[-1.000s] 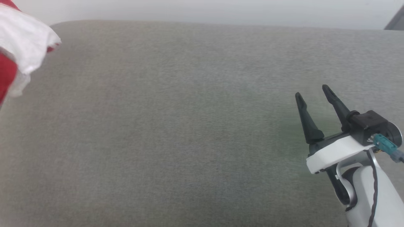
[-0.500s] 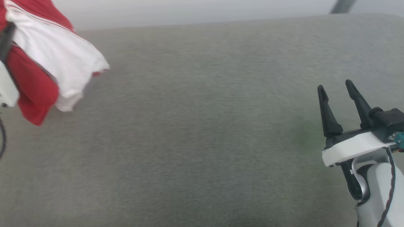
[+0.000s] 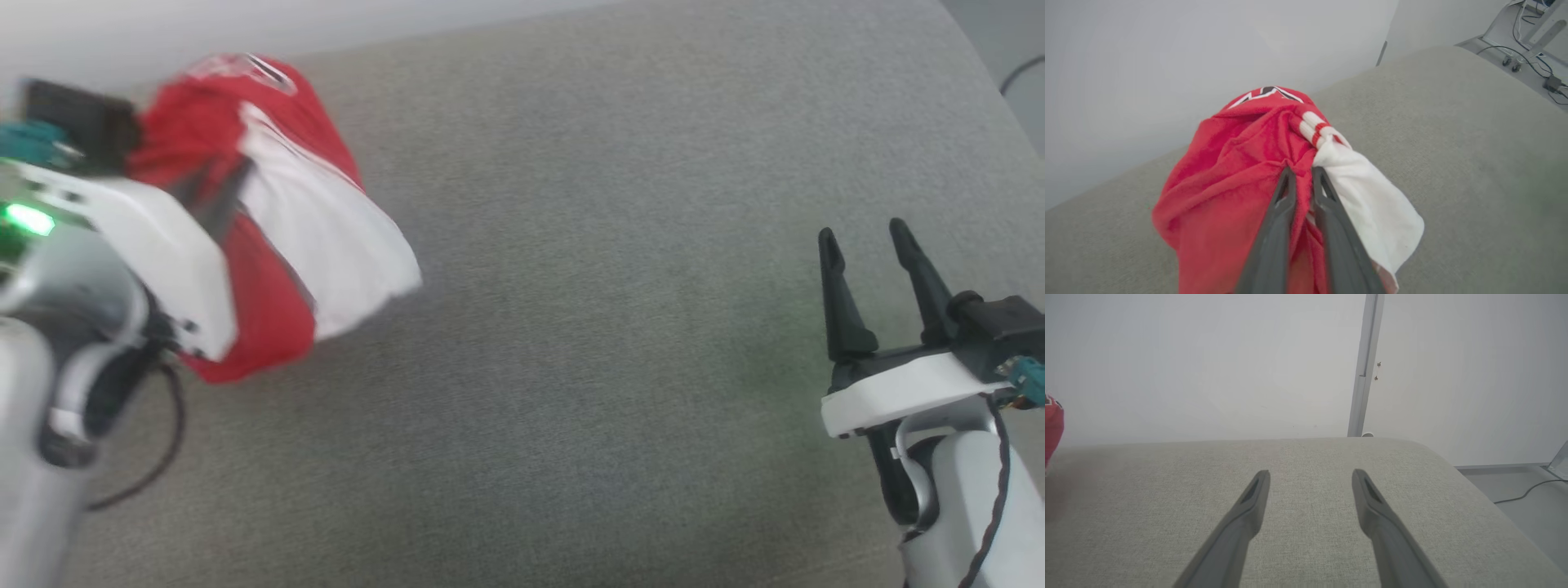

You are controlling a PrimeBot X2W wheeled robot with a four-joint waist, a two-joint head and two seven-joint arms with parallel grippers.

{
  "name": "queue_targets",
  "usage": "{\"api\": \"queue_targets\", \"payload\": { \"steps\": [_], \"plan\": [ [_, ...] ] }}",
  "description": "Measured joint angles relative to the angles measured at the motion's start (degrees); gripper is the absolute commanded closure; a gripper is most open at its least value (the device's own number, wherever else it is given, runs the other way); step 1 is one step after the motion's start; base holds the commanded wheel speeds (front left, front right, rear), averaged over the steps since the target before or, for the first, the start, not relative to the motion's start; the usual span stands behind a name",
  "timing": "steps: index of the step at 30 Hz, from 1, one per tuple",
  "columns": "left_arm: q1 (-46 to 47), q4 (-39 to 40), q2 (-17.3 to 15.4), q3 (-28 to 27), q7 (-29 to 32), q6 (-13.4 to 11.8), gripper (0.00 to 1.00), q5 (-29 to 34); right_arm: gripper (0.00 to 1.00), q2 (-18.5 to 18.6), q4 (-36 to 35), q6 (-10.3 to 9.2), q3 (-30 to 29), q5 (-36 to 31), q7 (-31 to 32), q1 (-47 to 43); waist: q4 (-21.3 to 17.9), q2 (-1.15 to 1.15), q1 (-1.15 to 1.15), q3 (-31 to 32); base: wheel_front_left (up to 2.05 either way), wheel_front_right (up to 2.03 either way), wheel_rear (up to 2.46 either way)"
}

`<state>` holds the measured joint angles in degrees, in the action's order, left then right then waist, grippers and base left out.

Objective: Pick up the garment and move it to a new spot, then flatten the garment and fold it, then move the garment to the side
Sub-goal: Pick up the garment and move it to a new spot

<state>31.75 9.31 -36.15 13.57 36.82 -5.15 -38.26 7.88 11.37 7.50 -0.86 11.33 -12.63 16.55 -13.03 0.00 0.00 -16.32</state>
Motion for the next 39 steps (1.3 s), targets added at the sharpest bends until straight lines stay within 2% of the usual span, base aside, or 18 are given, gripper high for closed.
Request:
{"api": "queue_targets", "payload": {
  "steps": [9,15,23,24,25,26,27,28,34,39],
  "plan": [
    [-3.7,-3.7,4.1,7.7,1.5,0.2,1.0,1.7,0.0,-1.7,2.5,0.0,2.3,-0.1,-1.1,-0.3,-1.5,0.0,0.0,-1.6,0.0,0.0,0.0],
    [-4.6,-12.2,6.5,11.4,1.5,2.1,1.0,1.9,0.0,-2.2,4.6,0.0,4.3,0.3,-1.6,0.8,-1.8,0.0,0.0,-2.1,0.0,0.0,0.0],
    [-2.0,-21.3,9.5,13.1,-0.5,4.7,1.0,1.5,0.0,-2.2,6.6,0.0,5.5,0.7,-2.1,2.6,-1.4,0.0,0.0,-2.0,0.0,0.0,0.0],
    [-1.7,-22.0,9.8,13.2,-0.9,5.2,0.98,1.5,0.0,-2.1,6.8,0.0,5.6,0.7,-2.1,2.7,-1.2,0.0,0.0,-1.9,0.0,0.0,0.0],
    [-1.4,-22.6,10.1,13.2,-1.3,5.5,0.63,1.3,0.0,-2.0,7.1,0.0,5.5,0.8,-2.1,2.7,-1.1,0.0,0.0,-1.7,0.0,0.0,0.0],
    [-1.1,-23.1,10.2,13.4,-1.7,5.7,0.52,1.2,0.0,-1.9,7.3,0.0,5.5,0.8,-2.1,2.7,-0.9,0.0,0.0,-1.5,0.0,0.0,0.0],
    [-0.9,-23.5,10.3,13.5,-2.1,6.1,0.31,1.2,0.0,-1.8,7.4,0.0,5.5,0.8,-2.2,2.7,-0.6,0.0,0.0,-1.3,0.0,0.0,0.0],
    [-0.9,-23.9,10.6,13.5,-2.7,6.4,0.0,1.0,0.0,-1.7,7.5,0.0,5.5,0.8,-2.2,2.7,-0.4,0.0,0.0,-1.0,0.0,0.0,0.0],
    [-1.1,-23.7,10.7,12.5,-6.7,7.2,0.0,0.4,0.0,-0.5,7.9,0.0,5.2,1.4,-2.3,2.2,1.7,0.0,0.0,1.3,0.0,0.0,0.0],
    [-2.7,-22.2,10.1,10.2,-14.1,8.0,0.0,0.2,0.0,0.5,8.2,0.0,5.2,1.8,-2.3,1.2,3.9,0.0,0.0,3.5,0.0,0.0,0.0]
  ]
}}
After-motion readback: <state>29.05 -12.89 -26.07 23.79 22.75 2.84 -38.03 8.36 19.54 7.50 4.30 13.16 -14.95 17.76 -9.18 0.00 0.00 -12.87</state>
